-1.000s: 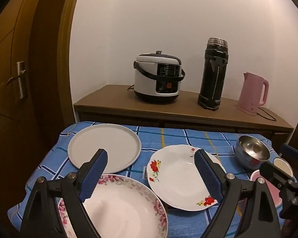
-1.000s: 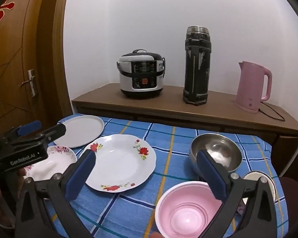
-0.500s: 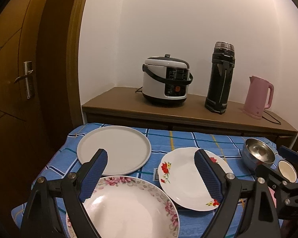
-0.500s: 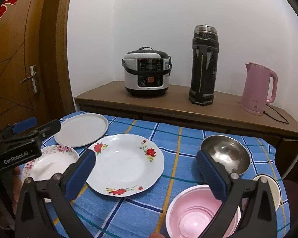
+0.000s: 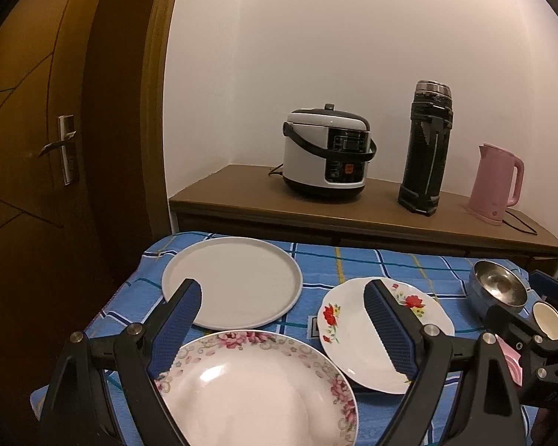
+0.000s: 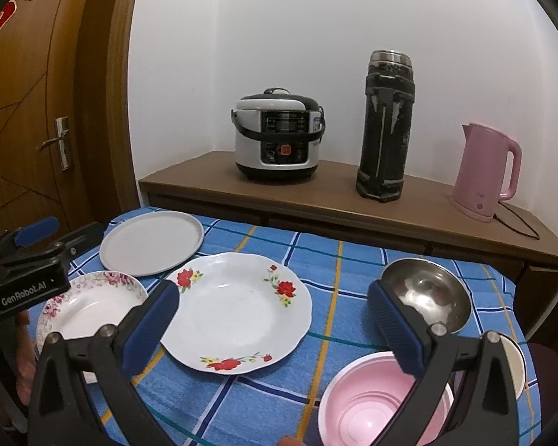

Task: Organize plates and bowls
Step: 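Move the left tool toward the pink-floral white bowl's rim, then close the left tool on the rim of the pink-floral bowl, then lift the pink-floral bowl with the left tool toward the plain white plate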

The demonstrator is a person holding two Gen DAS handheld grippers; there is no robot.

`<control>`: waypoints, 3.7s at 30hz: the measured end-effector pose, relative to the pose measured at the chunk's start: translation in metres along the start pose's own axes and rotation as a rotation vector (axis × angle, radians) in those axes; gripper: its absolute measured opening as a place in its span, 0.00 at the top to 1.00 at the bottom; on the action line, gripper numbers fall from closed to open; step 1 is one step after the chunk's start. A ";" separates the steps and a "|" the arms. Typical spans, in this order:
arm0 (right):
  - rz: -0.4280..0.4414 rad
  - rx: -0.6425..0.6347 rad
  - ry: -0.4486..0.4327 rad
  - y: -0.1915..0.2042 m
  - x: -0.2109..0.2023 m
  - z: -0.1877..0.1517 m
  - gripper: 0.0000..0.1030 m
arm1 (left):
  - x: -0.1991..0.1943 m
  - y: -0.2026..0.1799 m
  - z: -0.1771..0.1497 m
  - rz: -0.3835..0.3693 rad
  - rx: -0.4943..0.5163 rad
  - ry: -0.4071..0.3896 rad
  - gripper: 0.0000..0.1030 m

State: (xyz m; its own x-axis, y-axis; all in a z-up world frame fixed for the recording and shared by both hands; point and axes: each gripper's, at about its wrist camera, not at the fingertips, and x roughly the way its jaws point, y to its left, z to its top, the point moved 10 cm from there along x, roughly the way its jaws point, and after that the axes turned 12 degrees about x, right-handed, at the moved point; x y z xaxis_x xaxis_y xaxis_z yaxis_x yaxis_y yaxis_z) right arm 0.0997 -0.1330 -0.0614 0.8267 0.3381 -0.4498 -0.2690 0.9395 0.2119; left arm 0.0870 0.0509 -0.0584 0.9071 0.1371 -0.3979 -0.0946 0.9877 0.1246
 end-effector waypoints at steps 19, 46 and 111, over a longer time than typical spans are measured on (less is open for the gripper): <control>0.043 -0.038 0.033 0.023 0.014 -0.005 0.08 | 0.002 0.030 -0.011 0.058 -0.032 0.022 0.12; 0.235 -0.101 0.226 0.085 0.036 -0.059 0.49 | -0.004 0.081 -0.072 0.129 -0.080 0.136 0.12; 0.330 -0.183 0.376 0.140 0.069 -0.101 0.79 | 0.029 0.104 -0.108 0.082 -0.144 0.209 0.70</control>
State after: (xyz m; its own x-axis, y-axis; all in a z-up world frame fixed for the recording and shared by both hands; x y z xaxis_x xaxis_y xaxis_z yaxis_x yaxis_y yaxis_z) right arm 0.0696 0.0274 -0.1506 0.4581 0.5818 -0.6720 -0.5947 0.7625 0.2547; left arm 0.0586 0.1658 -0.1552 0.7908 0.2147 -0.5732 -0.2350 0.9712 0.0395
